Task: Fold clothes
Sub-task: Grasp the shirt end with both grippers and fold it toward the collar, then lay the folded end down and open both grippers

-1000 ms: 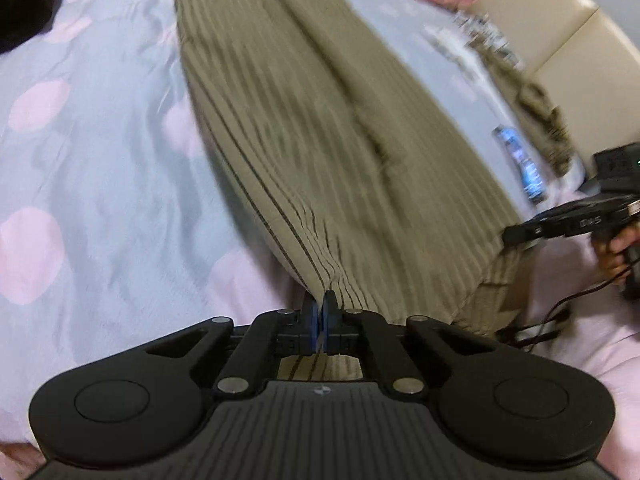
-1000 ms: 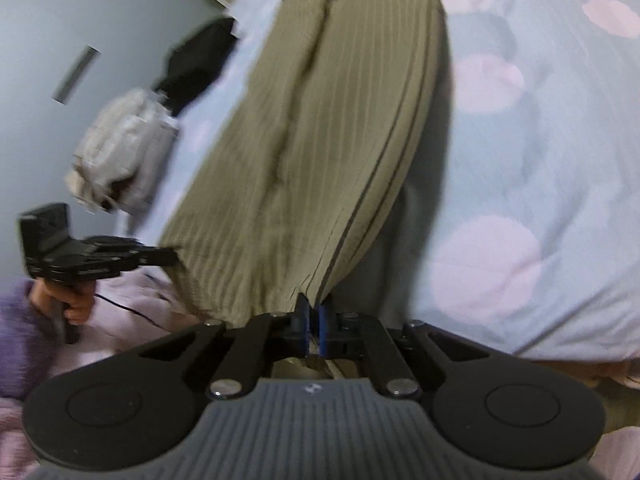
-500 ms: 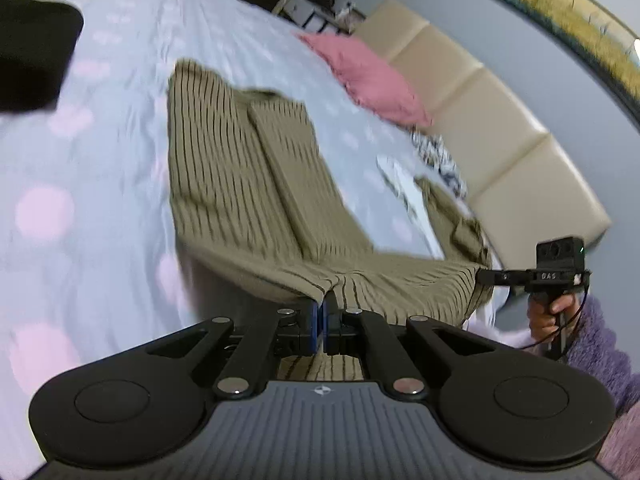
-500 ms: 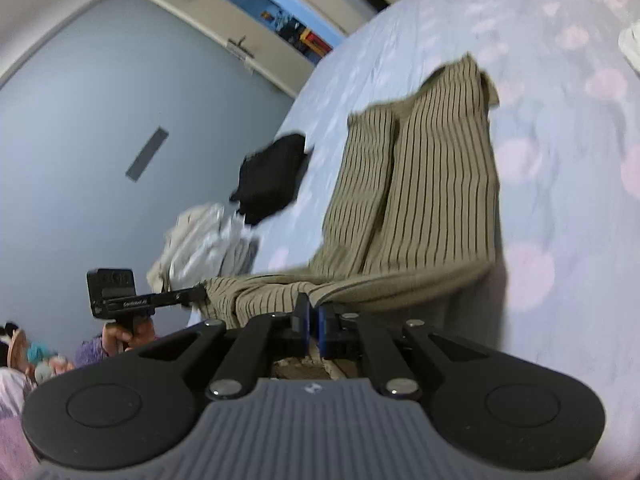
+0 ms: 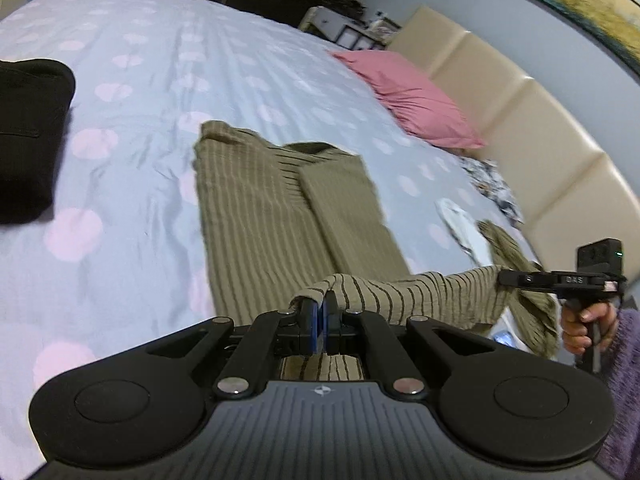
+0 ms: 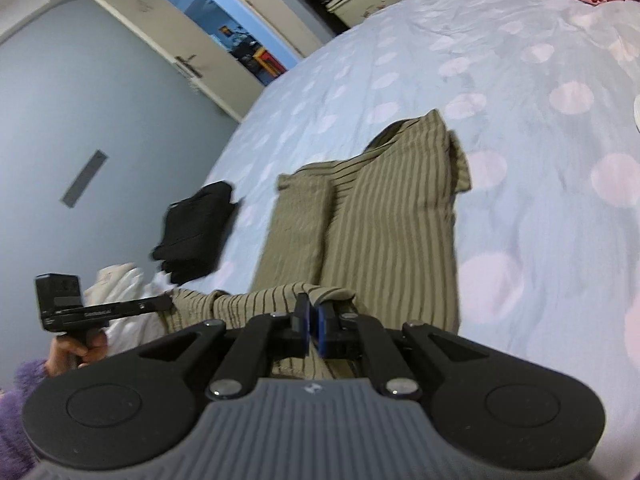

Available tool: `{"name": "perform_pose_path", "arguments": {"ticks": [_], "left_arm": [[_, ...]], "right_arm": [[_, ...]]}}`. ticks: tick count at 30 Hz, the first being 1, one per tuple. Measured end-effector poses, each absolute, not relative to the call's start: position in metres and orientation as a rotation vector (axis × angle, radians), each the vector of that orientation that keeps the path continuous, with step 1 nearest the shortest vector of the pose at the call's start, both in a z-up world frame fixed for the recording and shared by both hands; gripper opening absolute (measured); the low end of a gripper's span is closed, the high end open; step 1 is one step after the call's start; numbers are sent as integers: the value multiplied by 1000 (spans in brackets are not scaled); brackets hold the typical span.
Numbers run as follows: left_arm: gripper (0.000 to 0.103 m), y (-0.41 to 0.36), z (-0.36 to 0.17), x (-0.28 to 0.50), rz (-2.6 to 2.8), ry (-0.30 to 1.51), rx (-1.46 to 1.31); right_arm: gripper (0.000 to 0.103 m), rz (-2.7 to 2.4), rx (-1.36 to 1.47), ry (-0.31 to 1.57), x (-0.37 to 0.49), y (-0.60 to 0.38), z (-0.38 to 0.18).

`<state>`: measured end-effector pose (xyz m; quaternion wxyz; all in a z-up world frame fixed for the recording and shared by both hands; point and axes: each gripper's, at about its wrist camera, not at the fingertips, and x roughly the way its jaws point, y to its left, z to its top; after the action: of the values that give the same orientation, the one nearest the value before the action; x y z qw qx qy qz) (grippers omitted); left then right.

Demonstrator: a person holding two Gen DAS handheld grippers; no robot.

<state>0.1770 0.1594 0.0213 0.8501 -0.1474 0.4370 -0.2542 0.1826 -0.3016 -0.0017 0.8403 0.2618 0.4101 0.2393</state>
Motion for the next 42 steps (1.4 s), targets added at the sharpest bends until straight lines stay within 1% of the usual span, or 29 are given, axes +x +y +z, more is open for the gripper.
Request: {"name": "perform_pose_path", "arguments": {"ticks": [6, 12, 16, 19, 24, 29, 34, 39, 42], "left_arm": [[1, 153, -5, 227, -465, 945, -300], [1, 144, -38, 262, -409, 991, -287], [1, 137, -57, 274, -374, 1024, -265], [1, 132, -63, 279, -347, 1020, -256], [1, 115, -77, 285, -278, 1071, -179], [1, 114, -72, 279, -264, 1062, -171], [1, 122, -55, 273, -261, 1021, -223], [1, 120, -54, 273, -238, 991, -225], [1, 117, -57, 276, -237, 977, -204]], "right_arm": [[5, 395, 530, 936, 231, -294, -36], [4, 308, 498, 996, 254, -285, -65], [4, 249, 475, 1025, 264, -279, -79], [4, 220, 450, 1038, 269, -273, -84], [5, 188, 427, 1049, 272, -267, -90], [4, 201, 464, 1023, 271, -271, -76], [5, 219, 564, 915, 270, -282, -56], [5, 167, 533, 992, 276, -275, -74], [6, 159, 531, 983, 274, -276, -77]]}}
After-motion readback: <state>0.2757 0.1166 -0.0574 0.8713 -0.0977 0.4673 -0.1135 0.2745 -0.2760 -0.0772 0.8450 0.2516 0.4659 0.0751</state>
